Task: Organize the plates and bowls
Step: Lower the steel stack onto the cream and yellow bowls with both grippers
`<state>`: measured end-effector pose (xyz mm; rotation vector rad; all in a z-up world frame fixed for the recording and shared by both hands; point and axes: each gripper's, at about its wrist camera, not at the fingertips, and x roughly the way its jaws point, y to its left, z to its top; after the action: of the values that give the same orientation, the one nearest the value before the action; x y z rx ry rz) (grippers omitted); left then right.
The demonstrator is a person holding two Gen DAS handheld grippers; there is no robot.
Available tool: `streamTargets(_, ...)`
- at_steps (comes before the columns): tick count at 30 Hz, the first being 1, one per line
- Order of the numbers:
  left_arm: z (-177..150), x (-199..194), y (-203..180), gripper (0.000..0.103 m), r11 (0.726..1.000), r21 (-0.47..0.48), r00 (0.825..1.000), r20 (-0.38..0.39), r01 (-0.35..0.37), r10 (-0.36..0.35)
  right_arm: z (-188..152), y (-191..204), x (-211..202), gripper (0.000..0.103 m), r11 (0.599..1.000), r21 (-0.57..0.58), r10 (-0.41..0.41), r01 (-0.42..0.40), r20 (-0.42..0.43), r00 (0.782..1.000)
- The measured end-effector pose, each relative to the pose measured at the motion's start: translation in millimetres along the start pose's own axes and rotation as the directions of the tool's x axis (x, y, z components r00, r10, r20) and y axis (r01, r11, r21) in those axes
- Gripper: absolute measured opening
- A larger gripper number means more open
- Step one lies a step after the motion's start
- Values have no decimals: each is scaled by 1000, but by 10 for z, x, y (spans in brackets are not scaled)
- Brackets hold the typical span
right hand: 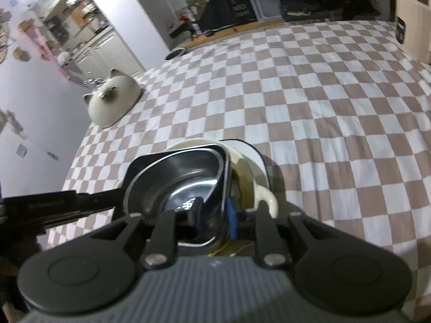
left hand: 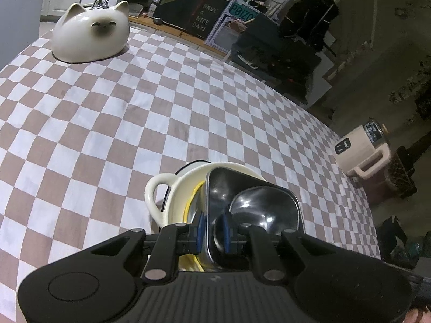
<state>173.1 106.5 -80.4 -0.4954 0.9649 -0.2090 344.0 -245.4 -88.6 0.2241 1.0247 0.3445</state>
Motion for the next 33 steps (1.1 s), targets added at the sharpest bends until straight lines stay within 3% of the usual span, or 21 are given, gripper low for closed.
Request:
streamTargets(14,-91,7,-8,15,999,46,1000,-27,-7,8,-72,42,111,15,994,-101,-46,39,-64,997)
streamTargets(33,-133,7,-15,16,996,90,999,-45,0,4,-28,22,31,17,997,-70,-26,26,1,1000)
